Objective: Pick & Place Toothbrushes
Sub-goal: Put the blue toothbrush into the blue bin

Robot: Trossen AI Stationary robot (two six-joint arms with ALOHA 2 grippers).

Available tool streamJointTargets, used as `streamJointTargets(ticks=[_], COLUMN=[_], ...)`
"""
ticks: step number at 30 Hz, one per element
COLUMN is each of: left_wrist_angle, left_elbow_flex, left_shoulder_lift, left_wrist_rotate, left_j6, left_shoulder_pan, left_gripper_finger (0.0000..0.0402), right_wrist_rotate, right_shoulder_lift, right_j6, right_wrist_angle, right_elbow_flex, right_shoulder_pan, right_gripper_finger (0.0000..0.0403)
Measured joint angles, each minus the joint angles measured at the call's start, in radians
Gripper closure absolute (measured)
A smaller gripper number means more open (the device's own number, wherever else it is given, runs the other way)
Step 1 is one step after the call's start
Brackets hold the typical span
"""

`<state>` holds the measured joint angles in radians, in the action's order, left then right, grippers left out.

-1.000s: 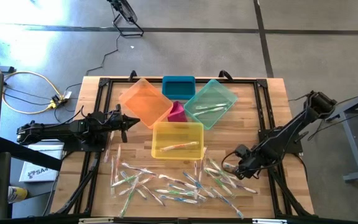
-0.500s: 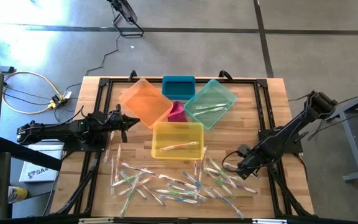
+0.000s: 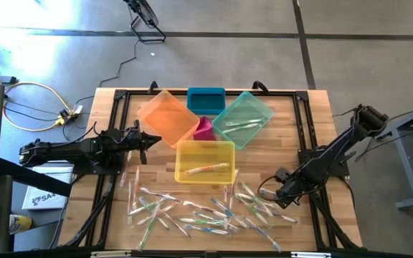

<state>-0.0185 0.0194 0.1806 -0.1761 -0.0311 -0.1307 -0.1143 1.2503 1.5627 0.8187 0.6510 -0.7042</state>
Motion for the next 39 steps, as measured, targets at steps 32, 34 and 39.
streamJointTargets(ticks=[32,34,39], left_wrist_angle=[0.0,0.0,0.0], left_elbow_flex=[0.0,0.0,0.0], left_shoulder_lift=[0.0,0.0,0.0], left_wrist_rotate=[-0.001,-0.001,-0.001], left_j6=[-0.002,-0.002,-0.002], left_shoulder_pan=[0.0,0.0,0.0], left_gripper_finger=[0.0402,0.0402,0.0402], right_wrist_rotate=[-0.023,-0.022,-0.022], right_shoulder_lift=[0.265,0.267,0.265], right_j6=[0.161,0.161,0.161], right_wrist_angle=[-0.132,-0.132,-0.124], right_elbow_flex=[0.008,0.007,0.006], right_shoulder_pan=[-0.147,-0.147,-0.147], right_gripper_finger=[0.0272,0.0274,0.0308])
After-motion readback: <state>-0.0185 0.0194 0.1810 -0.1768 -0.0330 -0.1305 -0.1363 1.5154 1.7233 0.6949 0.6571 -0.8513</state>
